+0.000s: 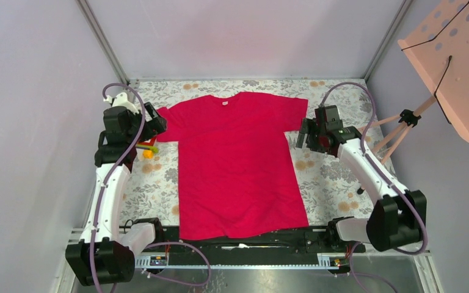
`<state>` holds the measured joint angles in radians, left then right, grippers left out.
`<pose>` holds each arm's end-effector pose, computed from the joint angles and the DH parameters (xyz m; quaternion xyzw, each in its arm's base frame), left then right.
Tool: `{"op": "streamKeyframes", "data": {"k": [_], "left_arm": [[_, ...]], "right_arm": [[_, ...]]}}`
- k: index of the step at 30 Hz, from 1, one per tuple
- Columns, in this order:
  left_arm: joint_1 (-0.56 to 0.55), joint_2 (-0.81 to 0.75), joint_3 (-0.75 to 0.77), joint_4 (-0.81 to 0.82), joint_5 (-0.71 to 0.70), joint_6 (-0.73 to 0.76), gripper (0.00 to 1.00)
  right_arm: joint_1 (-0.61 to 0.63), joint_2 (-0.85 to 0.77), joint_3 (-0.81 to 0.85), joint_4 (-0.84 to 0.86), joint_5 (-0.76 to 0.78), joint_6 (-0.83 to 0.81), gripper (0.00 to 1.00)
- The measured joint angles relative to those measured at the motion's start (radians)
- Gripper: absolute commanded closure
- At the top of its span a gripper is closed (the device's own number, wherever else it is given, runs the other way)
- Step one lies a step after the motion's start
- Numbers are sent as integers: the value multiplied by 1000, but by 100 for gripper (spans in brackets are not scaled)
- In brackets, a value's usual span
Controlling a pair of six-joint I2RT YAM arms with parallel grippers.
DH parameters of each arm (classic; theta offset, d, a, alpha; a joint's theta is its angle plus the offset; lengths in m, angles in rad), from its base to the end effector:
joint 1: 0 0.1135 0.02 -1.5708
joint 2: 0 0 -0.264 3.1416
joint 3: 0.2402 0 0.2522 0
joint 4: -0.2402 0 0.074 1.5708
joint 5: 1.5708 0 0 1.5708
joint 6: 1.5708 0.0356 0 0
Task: Pin the brooch onto the clothing
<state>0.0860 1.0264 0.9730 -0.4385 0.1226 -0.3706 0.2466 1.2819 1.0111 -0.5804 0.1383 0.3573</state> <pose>0.2270 0.0152 0.3345 -0.1632 0.8413 -0.1247 0.5001 0.2619 0.0609 0.2767 0.0760 0.9310 0.0427 0.3546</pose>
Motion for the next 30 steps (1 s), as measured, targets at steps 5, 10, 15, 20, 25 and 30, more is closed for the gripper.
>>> {"op": "streamKeyframes", "data": {"k": [5,10,15,20,25,30], "left_arm": [[0,-19,44,-39,23,19,8],[8,-19,73,-70,-3,33,7],[32,-19,73,-94,-14,35,7],[57,-19,73,-108,-34,40,7],[65,-19,73,-114,-33,41,7],[74,-19,73,-114,-32,41,7]], "right_arm": [[-43,106,9,56,2,2,22],[-80,281,100,95,3,-18,29],[-148,407,177,115,2,-43,32],[-206,479,224,116,-5,-74,38],[-240,552,262,113,-35,-90,42],[-257,601,296,98,-73,-100,46]]}}
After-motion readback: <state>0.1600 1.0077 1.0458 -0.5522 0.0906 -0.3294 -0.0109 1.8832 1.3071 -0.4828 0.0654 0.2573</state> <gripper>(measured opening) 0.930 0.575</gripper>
